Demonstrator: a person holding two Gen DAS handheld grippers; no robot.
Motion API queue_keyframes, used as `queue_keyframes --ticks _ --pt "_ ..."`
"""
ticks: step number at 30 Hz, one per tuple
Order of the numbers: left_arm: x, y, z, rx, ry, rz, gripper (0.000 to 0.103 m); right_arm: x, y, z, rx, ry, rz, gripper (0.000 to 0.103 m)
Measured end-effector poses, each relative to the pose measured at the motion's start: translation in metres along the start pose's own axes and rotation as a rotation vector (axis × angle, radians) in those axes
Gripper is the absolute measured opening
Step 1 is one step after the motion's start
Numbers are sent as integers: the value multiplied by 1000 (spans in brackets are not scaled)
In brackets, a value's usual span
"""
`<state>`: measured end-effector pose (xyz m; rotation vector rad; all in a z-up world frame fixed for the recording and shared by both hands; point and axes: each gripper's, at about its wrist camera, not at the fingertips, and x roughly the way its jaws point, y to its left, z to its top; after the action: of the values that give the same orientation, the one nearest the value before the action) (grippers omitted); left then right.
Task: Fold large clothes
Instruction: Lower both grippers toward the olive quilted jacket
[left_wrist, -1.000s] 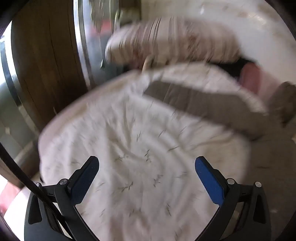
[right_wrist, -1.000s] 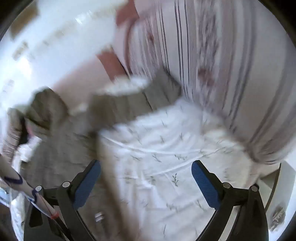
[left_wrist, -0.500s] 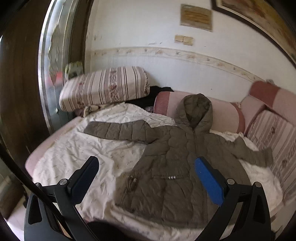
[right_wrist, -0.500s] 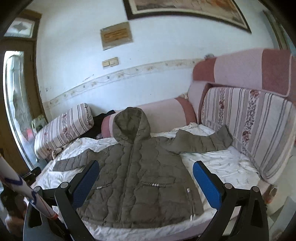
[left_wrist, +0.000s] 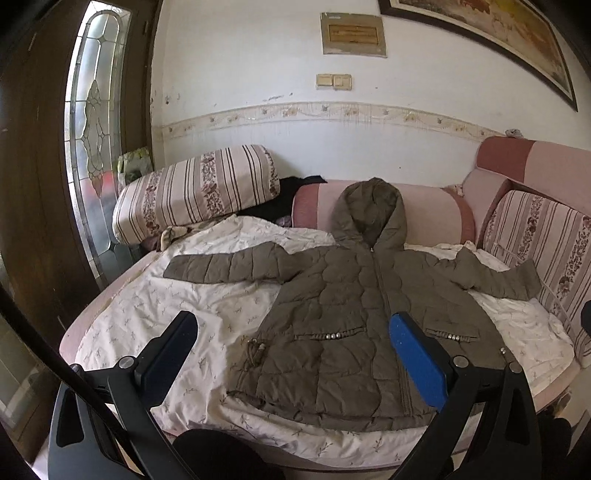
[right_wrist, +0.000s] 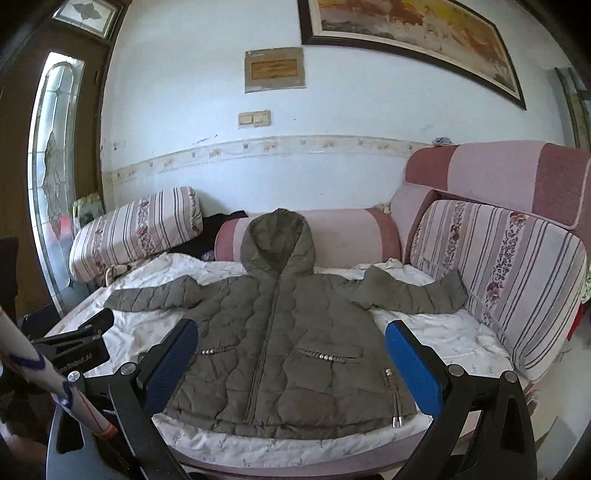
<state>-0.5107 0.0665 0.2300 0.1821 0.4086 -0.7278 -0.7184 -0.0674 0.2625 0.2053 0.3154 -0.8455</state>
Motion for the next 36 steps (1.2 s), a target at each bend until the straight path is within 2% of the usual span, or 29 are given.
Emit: queue_keyframes --ticks 9,36 --pt "12 -1 -1 7 47 -4 103 14 13 -7 -25 30 1 103" --pt "26 -9 -14 39 124 -18 103 37 6 -21 5 133 -3 103"
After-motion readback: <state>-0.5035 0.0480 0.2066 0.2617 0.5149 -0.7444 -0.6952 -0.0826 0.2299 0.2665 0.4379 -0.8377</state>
